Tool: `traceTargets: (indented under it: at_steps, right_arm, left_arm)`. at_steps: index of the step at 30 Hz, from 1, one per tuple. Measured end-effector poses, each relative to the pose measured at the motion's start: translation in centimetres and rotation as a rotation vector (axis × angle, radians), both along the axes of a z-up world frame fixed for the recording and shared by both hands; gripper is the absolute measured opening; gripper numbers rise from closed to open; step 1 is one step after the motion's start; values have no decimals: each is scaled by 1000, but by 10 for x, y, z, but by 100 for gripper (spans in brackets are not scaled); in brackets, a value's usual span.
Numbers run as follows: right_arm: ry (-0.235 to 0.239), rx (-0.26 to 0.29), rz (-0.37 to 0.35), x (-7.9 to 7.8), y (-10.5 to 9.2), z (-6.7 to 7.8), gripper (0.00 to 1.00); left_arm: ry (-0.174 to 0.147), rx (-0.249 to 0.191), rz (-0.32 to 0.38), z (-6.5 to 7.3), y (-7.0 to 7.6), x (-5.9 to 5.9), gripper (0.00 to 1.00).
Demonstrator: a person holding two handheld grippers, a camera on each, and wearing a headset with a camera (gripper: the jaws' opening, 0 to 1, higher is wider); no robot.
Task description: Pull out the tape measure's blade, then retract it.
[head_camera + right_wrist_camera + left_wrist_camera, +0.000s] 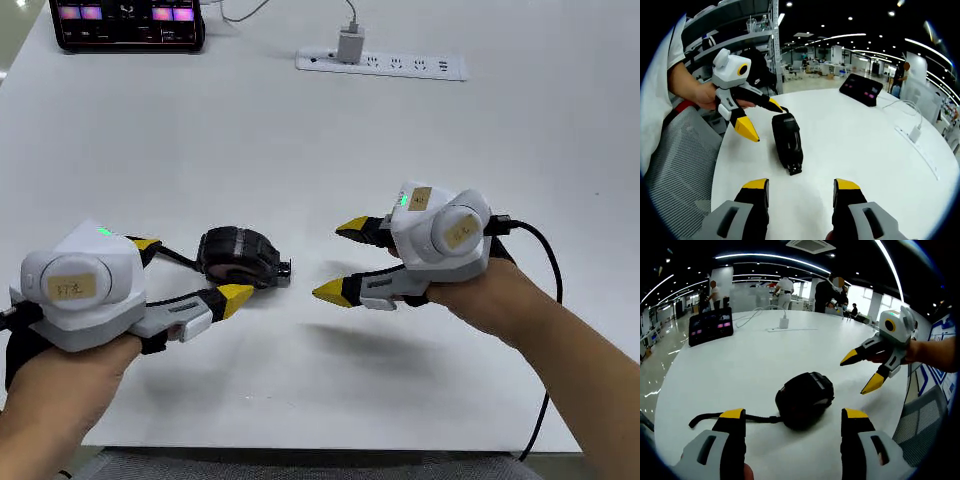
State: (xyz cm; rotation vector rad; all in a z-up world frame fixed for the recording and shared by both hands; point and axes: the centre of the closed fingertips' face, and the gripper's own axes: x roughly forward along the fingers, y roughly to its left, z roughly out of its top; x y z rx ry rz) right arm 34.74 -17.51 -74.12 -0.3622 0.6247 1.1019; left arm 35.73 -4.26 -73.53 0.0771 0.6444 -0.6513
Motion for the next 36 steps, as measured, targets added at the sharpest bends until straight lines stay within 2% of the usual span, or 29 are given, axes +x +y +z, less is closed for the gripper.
traceTargets:
  at_steps: [7, 10, 12, 19, 22, 28, 31, 36]
  right_arm:
    - [1, 1, -37, -6, -10, 2, 56]
    - [-11, -47, -40, -11, -17, -6, 59]
    - [6, -19, -60, -13, -18, -4, 61]
    - [7, -14, -94, -21, -30, -2, 66]
    - [31, 21, -129, -26, -35, -1, 68]
    - [42, 23, -163, -40, -47, -3, 73]
    - [40, 24, -180, -44, -52, -1, 76]
    - [31, 26, -202, -50, -60, 2, 80]
  left_arm:
    - [-14, 0, -49, 5, 2, -6, 76]
    - [-17, 8, -63, 5, 4, -7, 76]
    - [-13, 1, -68, 5, 4, -9, 77]
    - [-15, 14, -99, 3, 10, -14, 82]
    - [-16, 16, -111, 3, 13, -16, 83]
    - [-23, 14, -145, 6, 18, -20, 85]
    - [-18, -2, -158, 7, 18, -23, 88]
    - [-11, 4, -194, 7, 19, -28, 88]
